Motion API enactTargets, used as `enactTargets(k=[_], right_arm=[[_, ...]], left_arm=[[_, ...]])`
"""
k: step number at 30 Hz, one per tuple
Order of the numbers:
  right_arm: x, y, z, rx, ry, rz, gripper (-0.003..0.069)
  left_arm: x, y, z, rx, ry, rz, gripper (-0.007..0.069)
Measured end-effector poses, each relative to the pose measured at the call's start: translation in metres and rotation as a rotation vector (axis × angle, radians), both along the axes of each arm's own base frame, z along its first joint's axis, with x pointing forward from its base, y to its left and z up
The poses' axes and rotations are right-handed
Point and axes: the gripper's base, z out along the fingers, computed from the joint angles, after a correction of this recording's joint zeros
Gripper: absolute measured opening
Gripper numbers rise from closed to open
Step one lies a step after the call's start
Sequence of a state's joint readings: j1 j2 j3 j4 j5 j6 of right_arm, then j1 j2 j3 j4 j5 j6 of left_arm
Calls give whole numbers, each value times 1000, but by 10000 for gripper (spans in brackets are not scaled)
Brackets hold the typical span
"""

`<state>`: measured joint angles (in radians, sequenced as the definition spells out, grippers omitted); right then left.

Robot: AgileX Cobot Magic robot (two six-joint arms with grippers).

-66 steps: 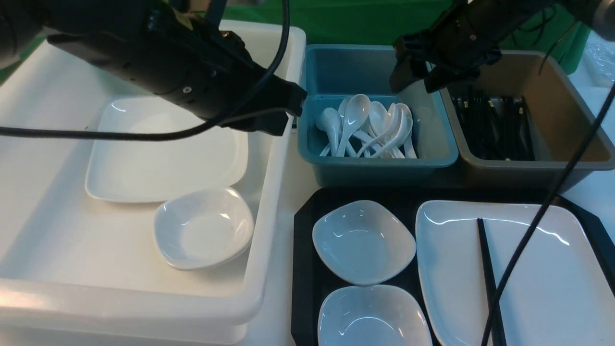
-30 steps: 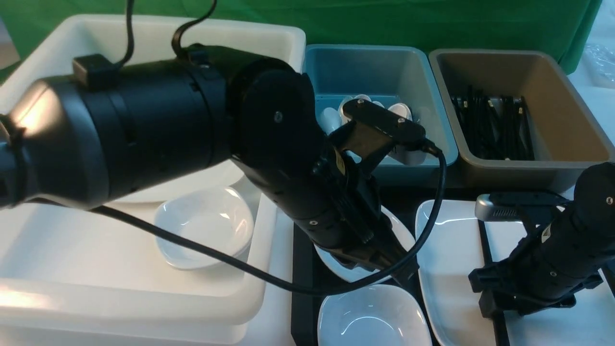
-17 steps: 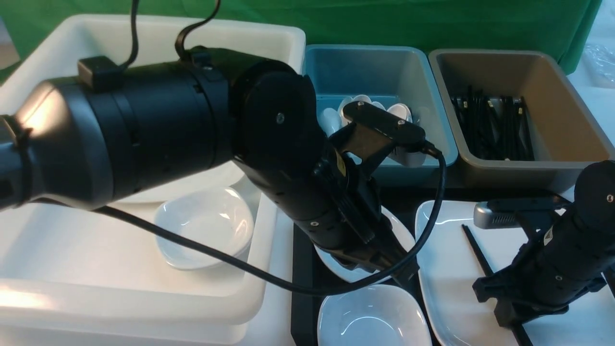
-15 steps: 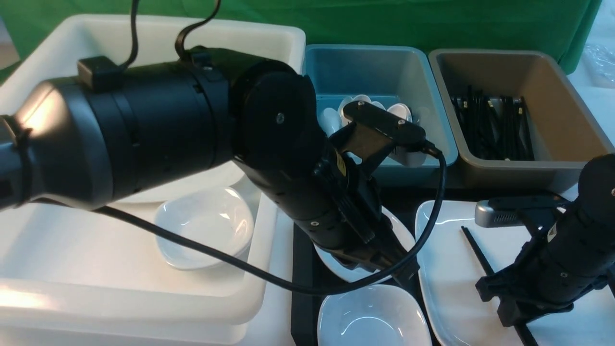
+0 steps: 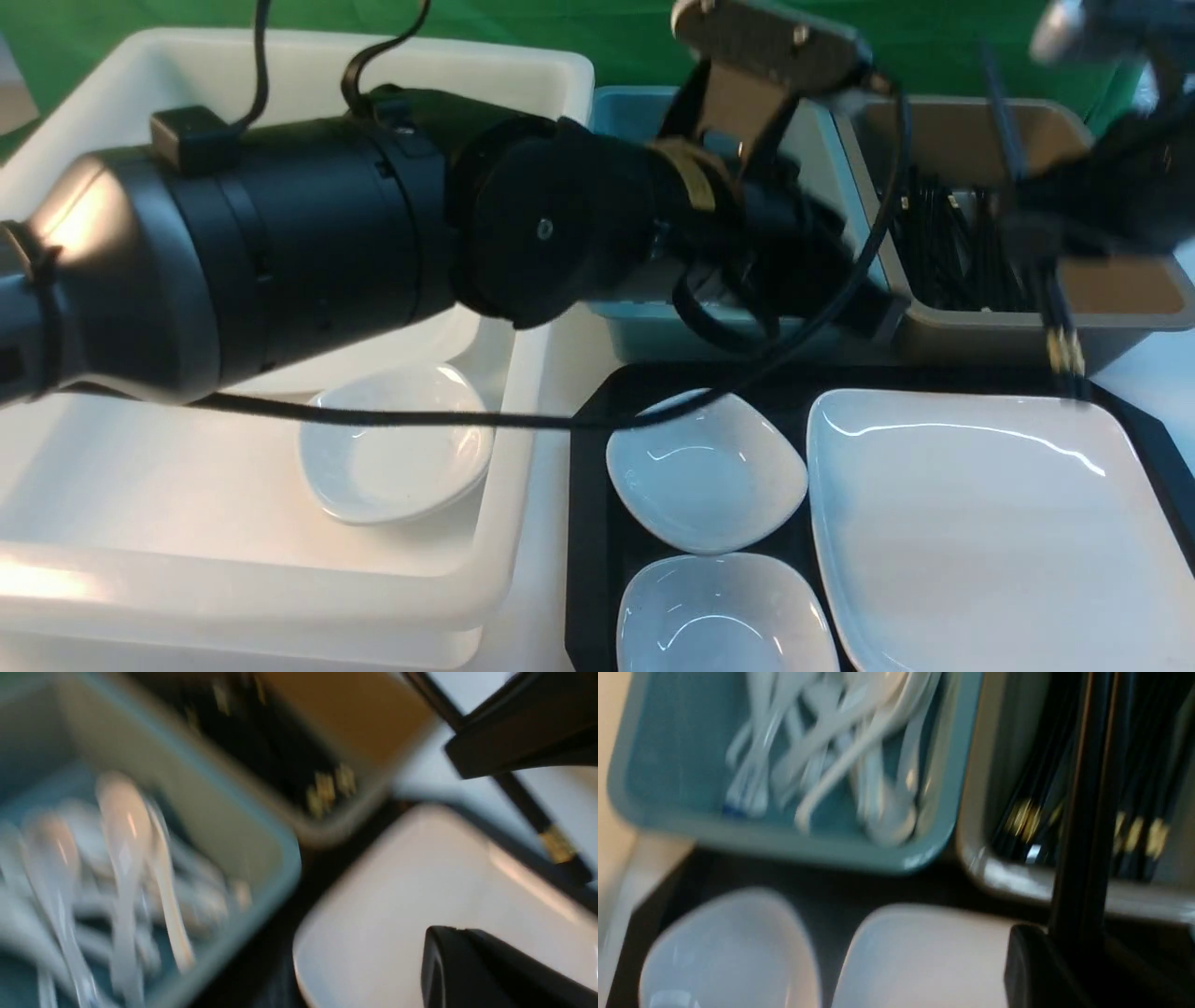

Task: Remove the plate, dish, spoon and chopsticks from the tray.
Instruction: Use the right arm to put the chopsticks into the small storage box on the right, then use the left arm to grab a small plate from the dinner plate

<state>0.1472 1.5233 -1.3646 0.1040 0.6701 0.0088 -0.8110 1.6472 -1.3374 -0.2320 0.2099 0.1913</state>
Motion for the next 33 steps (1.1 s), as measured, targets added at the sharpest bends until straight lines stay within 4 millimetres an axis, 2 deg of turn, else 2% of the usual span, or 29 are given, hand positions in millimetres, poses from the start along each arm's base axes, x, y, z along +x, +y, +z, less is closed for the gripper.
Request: enactTargets(k=[3,6,8,10,13,14,17,21,23,26,28,29,30,33], right_arm=[[32,-14,11,9,-104,-56,148],[67,-25,7,12,-163,-97,148],[91,-29,-9,10,-166,-112,148],[105,-31,-20,9,-170,-121,148],[128,-30,-49,8,-168,-127,157],[133,-31,-58,6,-159,-129,168],[141,-31,-76,6,-136,-135,270],[133,-31,-75,-3,-51,-123,433],[122,-31,-67,-10,13,-112,440],[95,-32,-44,-50,131,-51,368],[66,-32,-18,-77,200,6,237],[65,-32,-14,-77,191,9,224],[47,-31,3,-71,199,32,132],[13,-27,30,-39,160,87,48]], left_arm=[[4,-1,10,-66,-92,19,21],[5,-1,12,-83,-114,25,21],[5,-1,12,-78,-120,22,21],[5,-1,12,-73,-125,20,21],[5,-1,11,-62,-124,16,21],[5,-1,11,-55,-119,14,21],[3,-1,7,-22,-87,3,21],[0,2,-3,57,0,-17,21],[-1,6,-9,98,80,-14,21],[-3,16,-17,164,232,8,21],[-5,25,-26,247,352,16,21],[-6,26,-27,253,363,18,21],[-8,30,-32,304,424,14,21],[-13,34,-42,395,510,-5,21]])
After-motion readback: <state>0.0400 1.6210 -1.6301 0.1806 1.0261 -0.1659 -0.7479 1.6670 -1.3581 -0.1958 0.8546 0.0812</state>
